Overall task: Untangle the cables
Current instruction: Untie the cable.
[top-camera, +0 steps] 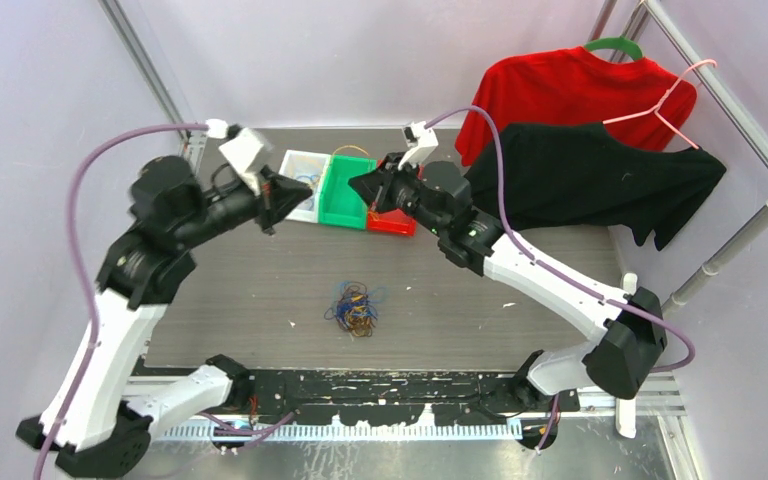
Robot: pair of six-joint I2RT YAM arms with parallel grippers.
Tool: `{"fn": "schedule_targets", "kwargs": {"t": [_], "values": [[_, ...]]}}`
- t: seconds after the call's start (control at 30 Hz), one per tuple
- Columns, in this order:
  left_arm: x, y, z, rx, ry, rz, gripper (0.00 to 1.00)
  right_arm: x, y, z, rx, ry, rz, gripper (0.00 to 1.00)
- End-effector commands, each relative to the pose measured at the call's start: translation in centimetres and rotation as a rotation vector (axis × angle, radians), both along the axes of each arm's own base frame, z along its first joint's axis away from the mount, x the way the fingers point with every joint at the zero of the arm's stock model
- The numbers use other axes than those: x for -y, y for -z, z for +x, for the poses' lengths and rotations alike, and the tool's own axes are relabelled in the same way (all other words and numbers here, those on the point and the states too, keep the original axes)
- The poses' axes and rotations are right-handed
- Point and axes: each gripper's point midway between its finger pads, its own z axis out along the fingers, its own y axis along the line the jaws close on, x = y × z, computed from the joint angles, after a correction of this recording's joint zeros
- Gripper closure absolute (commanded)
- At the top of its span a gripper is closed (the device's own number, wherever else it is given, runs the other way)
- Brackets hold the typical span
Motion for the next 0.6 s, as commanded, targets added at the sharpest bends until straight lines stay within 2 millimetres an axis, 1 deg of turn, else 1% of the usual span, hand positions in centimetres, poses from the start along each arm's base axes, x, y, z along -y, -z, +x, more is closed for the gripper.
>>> {"fn": "schedule_targets", "kwargs": {"t": [0.0,0.13,0.23,0.3,0.37,0.4,0.47,0.57], "values": [[2.7,3.5,2.2,-0.105,0.079,0.044,1.0,0.4,-5.3,-1.3,0.032,-0.051,0.212,0.99],[4.9,5.9,3.7,-0.21,0.134,0.06,1.0,2.0,-5.8,0.0,0.014,-0.001,0.281,0.99],[6.5,7.2,4.3,-0.245,0.17,0.076,1.0,3.0,-6.2,1.0,-0.007,0.008,0.346,0.99],[7.4,7.5,4.8,-0.247,0.181,0.064,1.0,3.4,-6.2,1.4,-0.012,0.016,0.366,0.99],[8.3,7.4,4.6,-0.247,0.216,0.057,1.0,3.6,-5.8,1.8,-0.015,0.028,0.364,0.99],[8.8,7.0,4.3,-0.235,0.234,0.056,1.0,3.6,-5.6,1.9,-0.016,0.031,0.365,0.99],[9.7,7.6,4.7,-0.245,0.256,0.075,1.0,3.6,-5.4,2.1,-0.016,0.03,0.366,0.99],[10.2,7.7,5.2,-0.244,0.27,0.092,1.0,3.5,-5.1,1.8,-0.013,0.013,0.366,0.99]]}}
